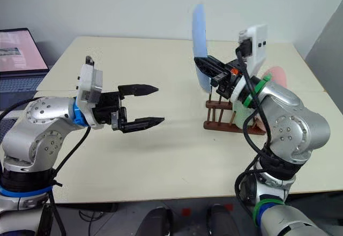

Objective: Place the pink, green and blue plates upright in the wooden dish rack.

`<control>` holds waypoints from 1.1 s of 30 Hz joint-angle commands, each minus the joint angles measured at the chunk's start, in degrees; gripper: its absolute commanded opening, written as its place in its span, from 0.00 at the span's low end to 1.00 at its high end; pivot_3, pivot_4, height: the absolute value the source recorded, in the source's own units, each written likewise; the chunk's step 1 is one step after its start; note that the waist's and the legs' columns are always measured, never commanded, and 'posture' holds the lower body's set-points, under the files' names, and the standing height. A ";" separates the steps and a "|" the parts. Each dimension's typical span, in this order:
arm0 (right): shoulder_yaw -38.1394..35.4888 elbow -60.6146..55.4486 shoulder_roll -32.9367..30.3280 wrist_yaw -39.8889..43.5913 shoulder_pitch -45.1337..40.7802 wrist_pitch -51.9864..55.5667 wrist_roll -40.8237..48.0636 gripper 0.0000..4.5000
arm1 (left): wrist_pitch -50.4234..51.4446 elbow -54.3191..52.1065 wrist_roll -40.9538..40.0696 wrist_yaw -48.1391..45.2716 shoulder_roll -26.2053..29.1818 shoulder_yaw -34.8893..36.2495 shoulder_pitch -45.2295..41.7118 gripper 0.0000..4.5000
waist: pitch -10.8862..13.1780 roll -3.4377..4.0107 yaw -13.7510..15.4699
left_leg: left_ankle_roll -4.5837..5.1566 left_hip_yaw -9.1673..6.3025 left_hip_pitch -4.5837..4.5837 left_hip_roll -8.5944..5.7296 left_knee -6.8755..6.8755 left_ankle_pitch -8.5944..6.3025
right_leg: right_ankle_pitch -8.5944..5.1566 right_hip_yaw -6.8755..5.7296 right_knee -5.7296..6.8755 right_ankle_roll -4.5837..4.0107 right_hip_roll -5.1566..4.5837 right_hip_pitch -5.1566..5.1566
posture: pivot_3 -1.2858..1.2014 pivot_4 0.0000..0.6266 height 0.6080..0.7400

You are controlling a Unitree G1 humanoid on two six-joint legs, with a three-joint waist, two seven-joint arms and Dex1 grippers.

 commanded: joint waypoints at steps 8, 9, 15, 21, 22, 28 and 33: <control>-5.19 -4.72 0.36 -6.95 3.88 3.98 6.72 0.00 | 1.97 1.93 -4.01 -5.13 3.95 2.70 -3.40 0.99 | 0.04 0.06 -0.15 | 0.02 -0.01 -0.04 -0.04 -0.01 -0.01 | -0.01 0.04 -0.10 0.04 -0.01 0.01 | 0.52 0.24 1.00; -5.33 -4.70 0.52 -7.45 4.41 3.93 7.23 0.00 | 1.81 2.06 -3.87 -5.25 4.07 2.58 -3.27 0.99 | 0.04 0.06 -0.21 | 0.02 -0.01 -0.03 -0.04 -0.01 -0.01 | -0.01 0.05 -0.10 0.04 -0.01 0.01 | 0.52 0.24 1.00; -5.81 -4.58 1.78 -10.41 7.19 3.45 9.68 0.00 | 2.41 1.12 -3.75 -5.33 4.01 2.30 -2.37 0.99 | 0.04 0.06 -0.30 | 0.02 -0.02 -0.04 -0.02 -0.03 -0.01 | -0.04 0.01 -0.09 0.07 0.00 0.00 | 0.52 0.24 1.00; -5.86 -2.27 2.08 -14.62 7.79 3.71 10.05 0.00 | 2.27 0.58 -3.13 -5.06 3.60 1.80 -1.82 0.99 | 0.04 0.07 -0.43 | 0.02 -0.05 -0.04 -0.01 -0.03 -0.01 | -0.05 0.02 -0.10 0.05 0.00 -0.01 | 0.52 0.24 1.00; -5.71 -1.79 2.01 -15.43 7.74 3.54 9.83 0.00 | 2.15 0.58 -2.96 -4.98 3.49 1.65 -1.83 0.99 | 0.04 0.07 -0.54 | 0.02 -0.05 -0.04 -0.01 -0.03 -0.01 | -0.08 0.02 -0.10 0.01 0.00 -0.01 | 0.52 0.24 1.00; -4.89 -0.76 0.73 -18.27 7.69 2.70 10.23 0.33 | 1.62 0.69 -1.87 -5.05 3.28 1.04 -1.61 1.00 | 0.05 0.07 -0.61 | 0.02 -0.05 -0.05 -0.02 -0.03 -0.01 | -0.09 0.03 -0.11 -0.01 0.00 -0.01 | 0.52 0.24 1.00; -2.50 -1.88 -4.35 -17.98 4.68 0.56 10.99 0.73 | 0.97 0.88 -0.75 -5.21 3.33 0.41 -1.42 1.00 | 0.06 0.10 -0.69 | 0.02 -0.05 -0.07 -0.02 -0.05 -0.01 | -0.10 0.04 -0.14 0.01 0.00 -0.04 | 0.52 0.24 1.00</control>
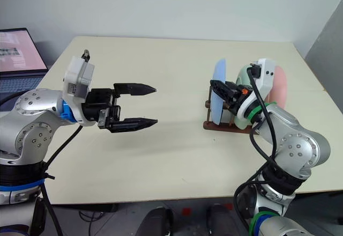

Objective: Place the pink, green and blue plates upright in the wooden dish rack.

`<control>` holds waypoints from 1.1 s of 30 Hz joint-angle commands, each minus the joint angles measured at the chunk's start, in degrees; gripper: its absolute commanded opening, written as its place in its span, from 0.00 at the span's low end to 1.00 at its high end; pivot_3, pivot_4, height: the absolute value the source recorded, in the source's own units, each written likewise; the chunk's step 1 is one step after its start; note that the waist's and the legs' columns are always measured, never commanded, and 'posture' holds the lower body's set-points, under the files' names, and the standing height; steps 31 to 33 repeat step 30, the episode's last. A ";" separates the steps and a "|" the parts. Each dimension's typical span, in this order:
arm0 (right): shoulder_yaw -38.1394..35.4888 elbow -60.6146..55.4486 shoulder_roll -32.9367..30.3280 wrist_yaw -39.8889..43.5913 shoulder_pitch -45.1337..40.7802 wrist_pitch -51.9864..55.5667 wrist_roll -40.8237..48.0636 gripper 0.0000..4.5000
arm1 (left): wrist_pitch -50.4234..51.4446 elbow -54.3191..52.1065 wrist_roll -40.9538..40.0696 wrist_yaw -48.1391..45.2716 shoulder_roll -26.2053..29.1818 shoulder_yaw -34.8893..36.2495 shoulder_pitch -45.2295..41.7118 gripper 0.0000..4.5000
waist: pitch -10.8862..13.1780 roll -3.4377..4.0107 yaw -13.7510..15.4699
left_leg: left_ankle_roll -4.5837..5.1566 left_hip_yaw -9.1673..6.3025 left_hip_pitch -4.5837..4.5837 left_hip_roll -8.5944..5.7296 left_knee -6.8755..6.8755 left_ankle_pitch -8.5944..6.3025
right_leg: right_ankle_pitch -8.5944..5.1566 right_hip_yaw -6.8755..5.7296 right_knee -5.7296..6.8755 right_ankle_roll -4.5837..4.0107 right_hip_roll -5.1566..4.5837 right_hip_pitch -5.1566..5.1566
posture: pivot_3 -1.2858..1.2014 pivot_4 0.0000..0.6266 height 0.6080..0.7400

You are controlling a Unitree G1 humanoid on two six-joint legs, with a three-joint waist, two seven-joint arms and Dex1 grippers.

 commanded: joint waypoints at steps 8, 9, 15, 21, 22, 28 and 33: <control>5.02 -1.22 -23.85 10.39 -5.58 -6.67 3.52 1.00 | -3.04 -0.06 5.22 1.96 0.55 -1.20 -0.10 1.00 | 0.02 0.03 0.04 | 0.01 0.01 -0.09 -0.03 -0.03 -0.01 | -0.11 -0.02 -0.08 0.17 -0.01 -0.02 | 0.52 0.24 1.00; 5.77 -1.24 -29.92 14.98 -3.64 -8.98 3.45 1.00 | -3.50 0.22 6.49 2.42 1.06 -1.21 0.15 1.00 | 0.02 0.03 0.24 | 0.01 0.01 -0.15 -0.07 -0.04 -0.01 | -0.12 -0.02 -0.10 0.18 -0.04 -0.06 | 0.52 0.24 1.00; 2.84 3.94 -56.75 40.28 8.95 -24.60 2.31 1.00 | -4.02 -0.10 14.01 3.10 7.76 -2.33 3.50 1.00 | 0.03 0.03 0.68 | 0.42 0.06 -0.18 -0.11 -0.04 -0.25 | -0.24 0.03 -0.21 0.37 -0.10 -0.08 | 0.52 0.24 1.00; -3.91 13.95 -71.05 59.66 23.45 -38.72 -5.23 1.00 | -3.43 -0.88 14.81 2.08 13.95 1.25 9.76 1.00 | 0.05 0.06 0.71 | 0.47 0.04 -0.11 0.03 -0.03 -0.29 | -0.39 0.02 -0.15 0.14 -0.07 -0.12 | 0.52 0.24 1.00; -4.95 16.10 -72.66 62.97 26.90 -42.63 -8.23 1.00 | -3.57 -1.19 14.93 2.09 14.76 2.07 11.10 1.00 | 0.05 0.06 0.75 | 0.46 0.04 -0.13 0.02 -0.03 -0.28 | -0.45 0.02 -0.15 0.05 -0.09 -0.12 | 0.52 0.24 1.00; -5.24 24.24 -75.26 68.92 32.46 -52.80 -13.47 1.00 | -3.43 -3.56 13.47 2.06 16.06 6.42 17.93 1.00 | 0.08 0.12 0.76 | 0.44 0.26 -0.01 0.40 0.12 -0.29 | -0.42 0.10 -0.14 0.08 -0.21 -0.09 | 0.52 0.24 1.00; -4.34 24.97 -75.10 69.07 32.54 -54.29 -14.10 1.00 | -3.40 -3.57 12.86 1.88 15.79 7.13 19.08 1.00 | 0.08 0.13 0.76 | 0.43 0.26 0.03 0.47 0.11 -0.29 | -0.40 0.07 -0.12 0.06 -0.19 -0.08 | 0.52 0.24 1.00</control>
